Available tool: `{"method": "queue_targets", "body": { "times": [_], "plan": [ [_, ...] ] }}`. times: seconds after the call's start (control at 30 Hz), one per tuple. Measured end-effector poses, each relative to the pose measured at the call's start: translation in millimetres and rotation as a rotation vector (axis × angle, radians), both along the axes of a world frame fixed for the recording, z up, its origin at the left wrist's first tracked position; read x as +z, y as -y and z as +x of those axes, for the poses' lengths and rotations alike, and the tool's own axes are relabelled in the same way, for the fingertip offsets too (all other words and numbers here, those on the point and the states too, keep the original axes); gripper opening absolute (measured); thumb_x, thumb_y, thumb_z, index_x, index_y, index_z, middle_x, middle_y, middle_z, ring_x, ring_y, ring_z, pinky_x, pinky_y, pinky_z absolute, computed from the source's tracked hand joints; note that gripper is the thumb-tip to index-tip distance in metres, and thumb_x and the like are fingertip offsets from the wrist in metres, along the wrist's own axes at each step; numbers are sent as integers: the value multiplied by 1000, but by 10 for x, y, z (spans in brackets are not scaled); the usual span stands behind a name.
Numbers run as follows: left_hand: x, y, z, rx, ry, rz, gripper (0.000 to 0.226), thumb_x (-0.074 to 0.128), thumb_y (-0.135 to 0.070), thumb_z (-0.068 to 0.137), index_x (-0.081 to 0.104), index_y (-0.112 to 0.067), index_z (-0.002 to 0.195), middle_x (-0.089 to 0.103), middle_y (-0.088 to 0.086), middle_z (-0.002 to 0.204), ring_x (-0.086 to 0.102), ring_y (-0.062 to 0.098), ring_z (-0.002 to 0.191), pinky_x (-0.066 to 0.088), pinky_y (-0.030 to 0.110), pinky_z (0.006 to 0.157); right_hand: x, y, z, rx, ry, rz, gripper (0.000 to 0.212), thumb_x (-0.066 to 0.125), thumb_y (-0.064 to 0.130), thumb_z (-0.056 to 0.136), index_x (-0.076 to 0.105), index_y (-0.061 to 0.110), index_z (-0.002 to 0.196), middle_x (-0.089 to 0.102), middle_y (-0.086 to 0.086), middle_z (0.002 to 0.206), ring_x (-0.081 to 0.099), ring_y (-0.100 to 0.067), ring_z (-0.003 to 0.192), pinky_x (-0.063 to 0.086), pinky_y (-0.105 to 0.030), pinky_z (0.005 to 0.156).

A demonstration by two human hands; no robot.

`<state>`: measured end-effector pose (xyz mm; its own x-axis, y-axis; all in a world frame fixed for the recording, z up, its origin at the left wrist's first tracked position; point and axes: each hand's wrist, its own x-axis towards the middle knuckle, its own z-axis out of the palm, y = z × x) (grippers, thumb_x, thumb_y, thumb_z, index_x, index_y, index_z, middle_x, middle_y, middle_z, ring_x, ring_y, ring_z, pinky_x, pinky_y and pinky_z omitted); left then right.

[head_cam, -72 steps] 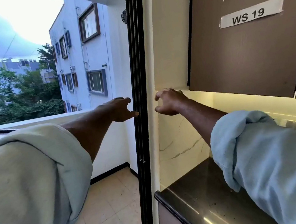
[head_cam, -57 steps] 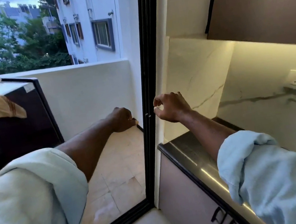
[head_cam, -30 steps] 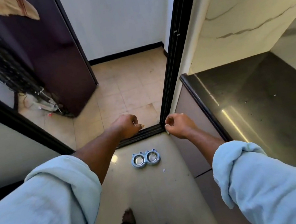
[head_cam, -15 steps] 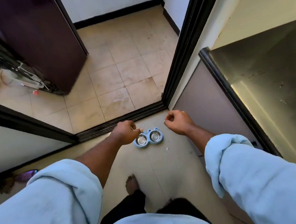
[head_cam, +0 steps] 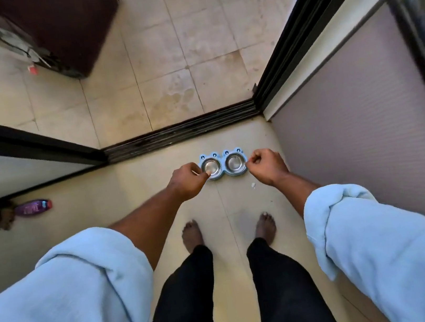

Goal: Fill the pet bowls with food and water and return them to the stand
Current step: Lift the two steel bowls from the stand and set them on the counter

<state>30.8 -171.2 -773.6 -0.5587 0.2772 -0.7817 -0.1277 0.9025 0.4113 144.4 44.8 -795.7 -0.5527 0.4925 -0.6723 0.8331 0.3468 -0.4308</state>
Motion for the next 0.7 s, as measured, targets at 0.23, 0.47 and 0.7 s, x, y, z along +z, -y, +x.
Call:
{"method": "queue_targets", "body": {
  "times": [0.23,0.47,0.7],
  "plan": [
    [-1629,-181,200,239,126,-26,29,61,-52,96,65,-23,97,76,6,110,74,31,102,57,45,97,-1635,-119,233,-65,80,-83,18,55,33,82,66,21,77,74,-2,81,73,-30,84,61,-39,81],
    [-2999,-352,224,308,137,-75,32,66,-55,92,64,-23,91,74,6,110,72,31,105,57,46,99,-2879,-123,182,-132,109,-123,11,63,24,88,63,23,76,70,2,85,66,-25,86,43,-26,70],
    [-3992,-493,207,350,78,-185,51,63,-47,98,58,-8,131,66,15,132,61,36,125,51,40,103,-3896,-239,-39,-109,155,-42,22,64,33,85,69,21,103,74,-3,108,69,-32,100,56,-33,84]
  ]
}}
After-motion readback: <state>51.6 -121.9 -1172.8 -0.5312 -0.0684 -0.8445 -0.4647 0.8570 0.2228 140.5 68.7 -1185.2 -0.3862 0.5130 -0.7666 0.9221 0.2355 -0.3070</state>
